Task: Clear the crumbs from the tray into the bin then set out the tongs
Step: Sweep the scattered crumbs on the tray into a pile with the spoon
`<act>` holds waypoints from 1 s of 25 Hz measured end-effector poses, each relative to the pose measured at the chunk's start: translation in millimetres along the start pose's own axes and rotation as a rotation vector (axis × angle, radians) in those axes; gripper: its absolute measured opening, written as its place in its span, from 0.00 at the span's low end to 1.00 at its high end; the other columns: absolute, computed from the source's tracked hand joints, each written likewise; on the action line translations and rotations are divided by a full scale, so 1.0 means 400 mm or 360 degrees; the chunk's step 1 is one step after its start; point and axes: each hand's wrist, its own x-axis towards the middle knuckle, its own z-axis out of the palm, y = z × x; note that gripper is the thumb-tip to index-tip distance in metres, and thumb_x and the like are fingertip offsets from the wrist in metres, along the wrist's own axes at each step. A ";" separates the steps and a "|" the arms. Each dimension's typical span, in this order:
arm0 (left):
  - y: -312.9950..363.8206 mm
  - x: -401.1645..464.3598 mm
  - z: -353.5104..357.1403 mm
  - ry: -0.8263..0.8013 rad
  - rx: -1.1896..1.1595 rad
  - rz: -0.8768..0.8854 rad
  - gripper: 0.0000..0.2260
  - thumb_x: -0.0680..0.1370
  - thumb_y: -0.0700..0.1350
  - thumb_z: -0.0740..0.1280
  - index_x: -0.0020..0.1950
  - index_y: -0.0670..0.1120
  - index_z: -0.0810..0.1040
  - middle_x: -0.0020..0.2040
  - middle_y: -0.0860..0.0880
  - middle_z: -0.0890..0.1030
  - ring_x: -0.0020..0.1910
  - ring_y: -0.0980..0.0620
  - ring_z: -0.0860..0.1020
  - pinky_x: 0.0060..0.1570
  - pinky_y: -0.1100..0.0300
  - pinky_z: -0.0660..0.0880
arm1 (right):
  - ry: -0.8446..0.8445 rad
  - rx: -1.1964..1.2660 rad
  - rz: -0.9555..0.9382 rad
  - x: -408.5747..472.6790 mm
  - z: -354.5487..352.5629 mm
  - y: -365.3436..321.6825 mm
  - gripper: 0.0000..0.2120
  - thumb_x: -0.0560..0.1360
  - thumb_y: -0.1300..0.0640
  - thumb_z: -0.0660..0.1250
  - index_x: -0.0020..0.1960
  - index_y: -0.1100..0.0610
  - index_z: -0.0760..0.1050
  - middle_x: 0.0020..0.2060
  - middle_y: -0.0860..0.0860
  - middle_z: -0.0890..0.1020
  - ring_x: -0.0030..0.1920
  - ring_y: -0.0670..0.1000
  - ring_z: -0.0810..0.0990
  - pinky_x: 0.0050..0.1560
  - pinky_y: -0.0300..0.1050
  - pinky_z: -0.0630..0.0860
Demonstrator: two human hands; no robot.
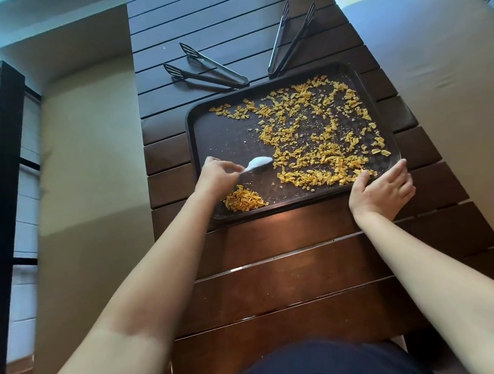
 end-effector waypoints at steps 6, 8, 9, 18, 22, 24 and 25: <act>-0.042 -0.029 -0.041 -0.0244 0.0354 0.0124 0.08 0.73 0.48 0.70 0.50 0.50 0.84 0.52 0.52 0.69 0.55 0.56 0.69 0.55 0.61 0.68 | -0.0009 -0.0024 0.0009 0.001 0.001 -0.002 0.37 0.72 0.45 0.49 0.74 0.65 0.50 0.71 0.63 0.61 0.71 0.62 0.58 0.72 0.58 0.50; -0.048 -0.034 -0.050 -0.0253 0.0321 0.0107 0.08 0.73 0.48 0.71 0.50 0.51 0.84 0.52 0.52 0.69 0.56 0.56 0.70 0.54 0.62 0.67 | -0.0004 -0.0026 0.0013 0.001 0.002 -0.002 0.37 0.72 0.45 0.49 0.74 0.65 0.50 0.71 0.63 0.61 0.71 0.62 0.58 0.72 0.57 0.50; -0.041 -0.034 -0.049 -0.0203 0.0249 0.0102 0.07 0.73 0.48 0.71 0.50 0.51 0.84 0.52 0.51 0.69 0.55 0.56 0.69 0.53 0.62 0.67 | -0.0007 -0.0026 0.0016 0.002 0.002 -0.002 0.37 0.72 0.45 0.49 0.74 0.65 0.50 0.71 0.63 0.61 0.71 0.62 0.58 0.72 0.57 0.50; 0.024 -0.030 0.026 -0.0241 0.0189 0.0239 0.09 0.73 0.50 0.71 0.52 0.51 0.83 0.52 0.51 0.67 0.54 0.56 0.68 0.54 0.61 0.68 | -0.0015 -0.0019 0.0001 0.000 0.001 -0.001 0.37 0.72 0.44 0.49 0.74 0.64 0.50 0.71 0.63 0.60 0.71 0.62 0.57 0.72 0.58 0.50; -0.028 -0.046 -0.025 -0.0314 0.0377 0.0235 0.08 0.72 0.52 0.71 0.50 0.52 0.84 0.53 0.52 0.68 0.53 0.57 0.68 0.57 0.58 0.70 | -0.0019 -0.0027 0.0004 0.001 0.001 0.000 0.37 0.72 0.44 0.49 0.74 0.65 0.50 0.71 0.63 0.60 0.71 0.62 0.57 0.72 0.58 0.50; -0.056 -0.053 -0.058 -0.0329 0.0439 0.0206 0.09 0.72 0.52 0.72 0.49 0.52 0.84 0.53 0.51 0.69 0.53 0.56 0.69 0.57 0.57 0.71 | -0.0022 -0.0025 0.0003 0.002 0.002 0.000 0.37 0.72 0.45 0.49 0.74 0.65 0.50 0.71 0.63 0.61 0.71 0.62 0.58 0.72 0.58 0.50; -0.064 -0.055 -0.071 -0.0328 0.0430 0.0186 0.09 0.72 0.52 0.72 0.49 0.51 0.84 0.52 0.51 0.70 0.52 0.56 0.69 0.56 0.57 0.71 | -0.0023 -0.0024 0.0003 0.001 0.003 0.000 0.37 0.72 0.45 0.49 0.74 0.65 0.50 0.71 0.63 0.61 0.71 0.62 0.58 0.71 0.58 0.50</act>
